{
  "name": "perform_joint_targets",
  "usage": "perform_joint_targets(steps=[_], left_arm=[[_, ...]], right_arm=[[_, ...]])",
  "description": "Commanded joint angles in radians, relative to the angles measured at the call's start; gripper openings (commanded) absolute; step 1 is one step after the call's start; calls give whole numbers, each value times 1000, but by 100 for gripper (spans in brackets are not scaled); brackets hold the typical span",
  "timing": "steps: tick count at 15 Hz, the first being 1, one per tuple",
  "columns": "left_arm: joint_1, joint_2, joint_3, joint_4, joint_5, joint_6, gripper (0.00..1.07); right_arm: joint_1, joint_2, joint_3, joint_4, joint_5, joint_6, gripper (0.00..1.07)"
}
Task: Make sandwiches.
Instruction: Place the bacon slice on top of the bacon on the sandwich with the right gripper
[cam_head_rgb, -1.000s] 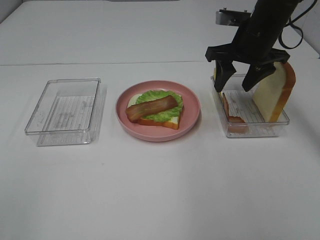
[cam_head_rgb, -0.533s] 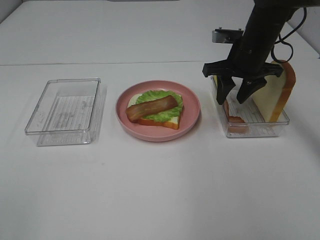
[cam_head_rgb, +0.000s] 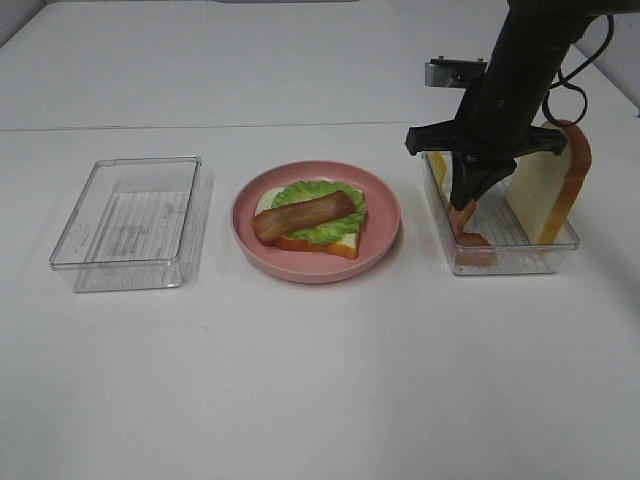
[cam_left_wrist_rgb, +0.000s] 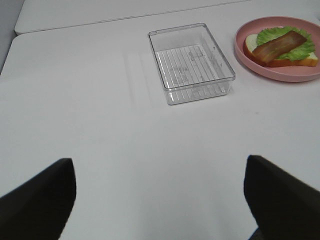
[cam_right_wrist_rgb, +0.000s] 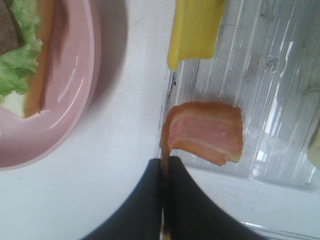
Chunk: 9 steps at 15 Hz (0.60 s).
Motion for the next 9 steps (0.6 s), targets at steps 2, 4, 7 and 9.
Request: perform_joint_targets(steps=[2,4,7,9], left_arm=[[0,-20,2,-3,-11,1,86],[0,-20,2,-3,-11,1,86],[0,-20,2,-3,-11,1,86],[0,-20,2,-3,-11,1,86]], right_arm=[[2,-8,-7,-1,23,-8,0],[2,-44,-7,-1,27,-8,0],[2,-142,-7,25,54,-10,0],[3,-205,-7,128,64,-59,0]])
